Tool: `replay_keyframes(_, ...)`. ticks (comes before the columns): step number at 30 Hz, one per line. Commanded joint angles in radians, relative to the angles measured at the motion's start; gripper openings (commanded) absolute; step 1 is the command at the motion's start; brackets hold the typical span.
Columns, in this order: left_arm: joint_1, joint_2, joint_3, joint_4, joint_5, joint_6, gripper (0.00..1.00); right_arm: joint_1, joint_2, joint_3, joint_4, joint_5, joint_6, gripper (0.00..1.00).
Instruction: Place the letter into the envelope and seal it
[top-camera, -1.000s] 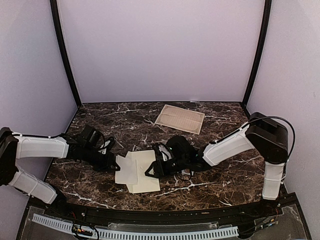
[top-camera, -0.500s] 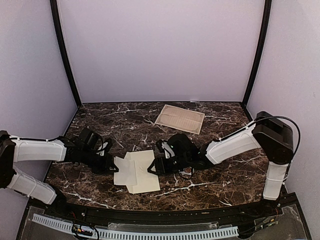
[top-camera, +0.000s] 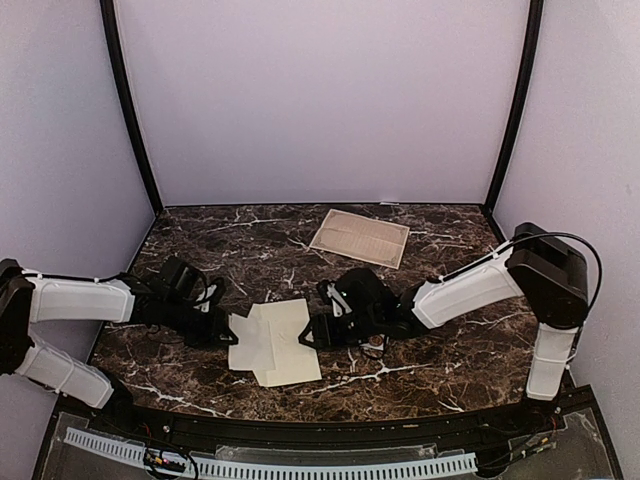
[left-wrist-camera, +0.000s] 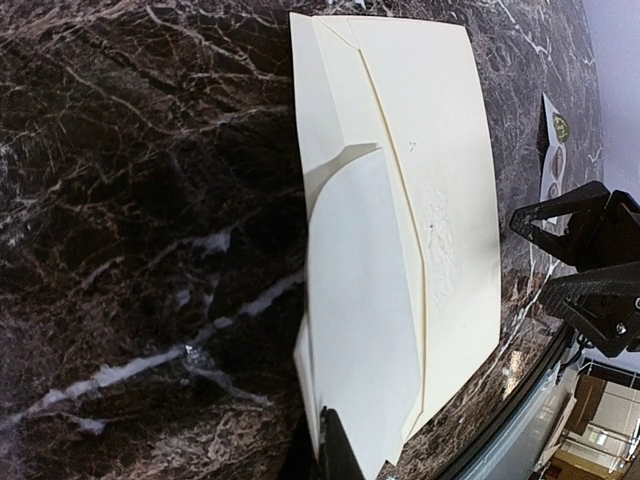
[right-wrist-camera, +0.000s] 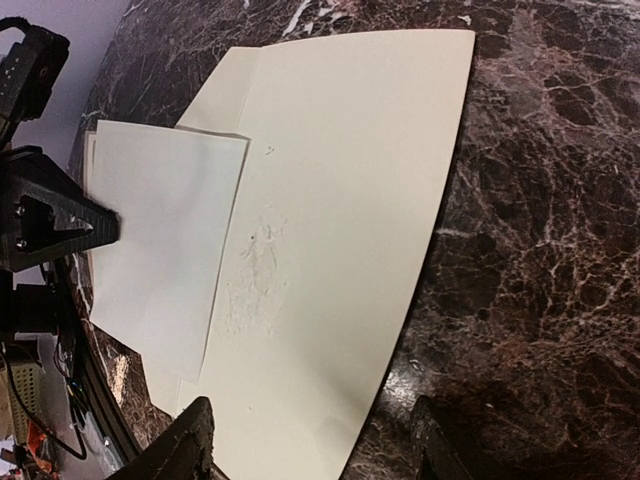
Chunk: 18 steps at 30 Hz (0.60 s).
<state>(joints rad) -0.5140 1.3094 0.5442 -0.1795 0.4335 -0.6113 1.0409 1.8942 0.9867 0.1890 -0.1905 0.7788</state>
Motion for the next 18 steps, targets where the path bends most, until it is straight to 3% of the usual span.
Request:
replay_keyframes(1, 0.005, 0.010, -0.016, 0.014, 0.013, -0.001, 0.00, 0.011, 0.029, 0.019, 0.006, -0.014, 0.012, 0.63)
replay_keyframes(18, 0.005, 0.057, -0.027, 0.063, 0.042, -0.007, 0.00, 0.015, 0.071, 0.046, 0.004, -0.051, 0.017, 0.63)
